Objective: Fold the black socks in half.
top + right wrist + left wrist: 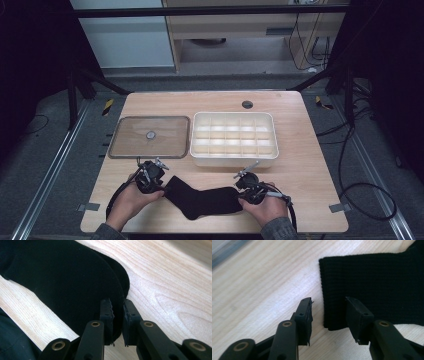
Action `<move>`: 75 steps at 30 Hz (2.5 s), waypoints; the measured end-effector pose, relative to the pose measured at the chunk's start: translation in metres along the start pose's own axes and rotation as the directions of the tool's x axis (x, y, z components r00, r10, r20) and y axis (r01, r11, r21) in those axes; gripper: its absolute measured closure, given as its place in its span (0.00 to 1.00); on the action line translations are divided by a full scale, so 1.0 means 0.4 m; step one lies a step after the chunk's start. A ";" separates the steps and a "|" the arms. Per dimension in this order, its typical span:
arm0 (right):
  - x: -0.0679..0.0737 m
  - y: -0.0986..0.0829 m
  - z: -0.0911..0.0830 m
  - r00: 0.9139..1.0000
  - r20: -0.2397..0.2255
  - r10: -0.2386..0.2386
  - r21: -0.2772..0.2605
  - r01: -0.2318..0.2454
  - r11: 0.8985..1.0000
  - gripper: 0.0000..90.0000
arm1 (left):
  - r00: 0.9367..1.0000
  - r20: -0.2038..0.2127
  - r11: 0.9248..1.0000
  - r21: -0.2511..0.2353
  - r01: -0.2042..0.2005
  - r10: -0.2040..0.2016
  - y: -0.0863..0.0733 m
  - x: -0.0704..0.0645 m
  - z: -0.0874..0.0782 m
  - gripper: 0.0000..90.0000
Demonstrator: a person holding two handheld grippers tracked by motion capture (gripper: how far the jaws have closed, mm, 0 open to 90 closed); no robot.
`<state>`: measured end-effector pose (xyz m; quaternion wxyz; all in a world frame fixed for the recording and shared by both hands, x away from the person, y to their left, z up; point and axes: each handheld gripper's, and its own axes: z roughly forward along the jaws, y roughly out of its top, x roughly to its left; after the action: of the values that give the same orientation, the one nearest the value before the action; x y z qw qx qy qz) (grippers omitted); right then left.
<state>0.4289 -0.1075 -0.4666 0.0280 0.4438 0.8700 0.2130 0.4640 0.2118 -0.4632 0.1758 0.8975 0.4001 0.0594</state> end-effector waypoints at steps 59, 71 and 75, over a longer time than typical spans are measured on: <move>0.065 0.075 0.023 0.995 -0.097 -0.009 -0.060 0.003 0.998 0.92 | 0.989 0.082 0.992 -0.037 -0.119 0.122 0.085 -0.037 -0.203 0.91; 0.061 0.078 0.033 0.991 -0.132 0.005 -0.077 -0.016 0.997 0.92 | 0.977 0.110 0.983 -0.050 -0.179 0.184 0.119 -0.101 -0.191 0.91; 0.064 0.079 0.043 0.989 -0.145 0.003 -0.080 -0.015 0.997 0.92 | 0.971 0.119 0.978 -0.050 -0.202 0.207 0.131 -0.125 -0.184 0.91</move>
<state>0.4415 -0.0653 -0.4663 -0.0183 0.4294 0.8584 0.2800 0.4486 0.1623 -0.3740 0.2099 0.9325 0.2926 0.0289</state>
